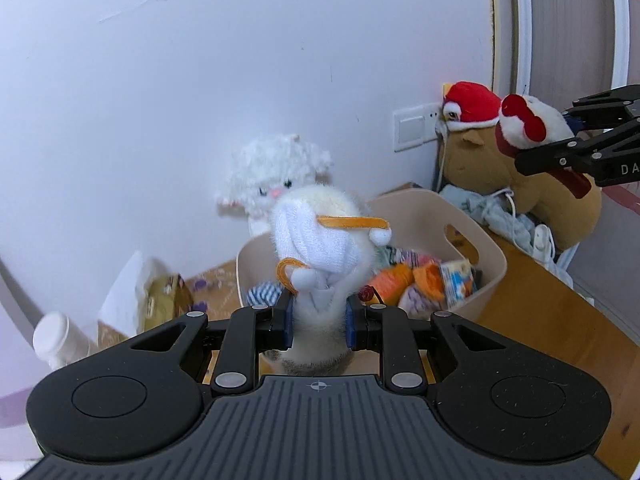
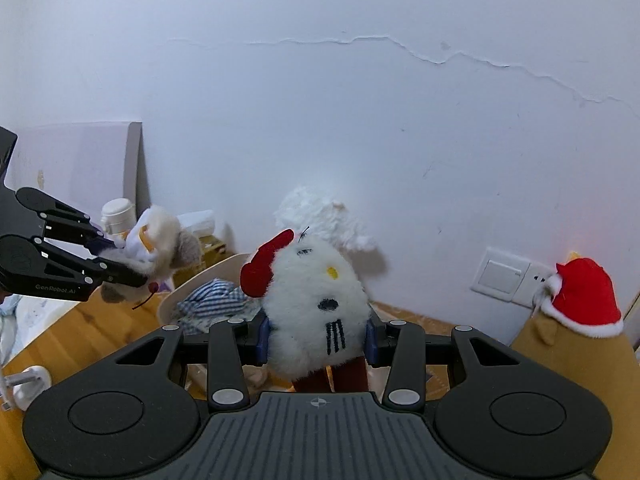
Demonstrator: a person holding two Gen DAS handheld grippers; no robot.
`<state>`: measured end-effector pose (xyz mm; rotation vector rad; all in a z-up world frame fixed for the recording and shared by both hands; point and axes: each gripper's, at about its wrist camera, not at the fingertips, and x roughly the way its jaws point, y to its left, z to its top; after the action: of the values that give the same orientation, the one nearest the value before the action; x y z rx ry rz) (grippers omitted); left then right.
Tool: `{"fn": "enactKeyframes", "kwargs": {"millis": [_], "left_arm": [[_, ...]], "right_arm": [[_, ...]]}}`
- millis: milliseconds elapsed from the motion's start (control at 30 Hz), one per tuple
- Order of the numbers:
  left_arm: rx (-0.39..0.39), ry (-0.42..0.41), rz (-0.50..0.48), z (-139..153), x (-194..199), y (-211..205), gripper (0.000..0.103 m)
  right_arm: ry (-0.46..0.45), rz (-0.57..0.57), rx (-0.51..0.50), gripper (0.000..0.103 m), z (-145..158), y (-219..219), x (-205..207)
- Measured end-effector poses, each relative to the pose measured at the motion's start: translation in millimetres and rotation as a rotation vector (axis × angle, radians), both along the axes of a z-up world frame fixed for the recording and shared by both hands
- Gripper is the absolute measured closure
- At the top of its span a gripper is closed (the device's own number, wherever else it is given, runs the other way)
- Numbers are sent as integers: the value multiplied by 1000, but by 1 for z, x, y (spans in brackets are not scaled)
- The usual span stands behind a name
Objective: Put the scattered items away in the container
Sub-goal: 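Lift both plush toys and carry them over the basket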
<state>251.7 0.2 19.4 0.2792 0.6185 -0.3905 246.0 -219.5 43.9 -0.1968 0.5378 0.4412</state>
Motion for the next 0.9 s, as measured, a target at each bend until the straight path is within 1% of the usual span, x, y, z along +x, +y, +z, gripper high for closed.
{"fn": "enactKeyframes", "kwargs": {"millis": [233, 367, 467, 600, 767, 900], "left_arm": [[30, -29, -37, 6, 28, -19, 80], [59, -19, -62, -2, 45, -30, 80], [91, -6, -83, -13, 59, -39, 80], [115, 34, -74, -31, 77, -46, 80], [153, 74, -61, -58, 92, -51, 80], [155, 118, -42, -72, 99, -54, 79]], "right_arm": [[11, -10, -26, 63, -11, 6, 33], [32, -20, -25, 63, -22, 11, 50], [58, -29, -38, 63, -34, 17, 65], [111, -44, -50, 63, -55, 22, 84], [186, -104, -44, 63, -88, 20, 103], [239, -127, -57, 63, -114, 21, 109]]}}
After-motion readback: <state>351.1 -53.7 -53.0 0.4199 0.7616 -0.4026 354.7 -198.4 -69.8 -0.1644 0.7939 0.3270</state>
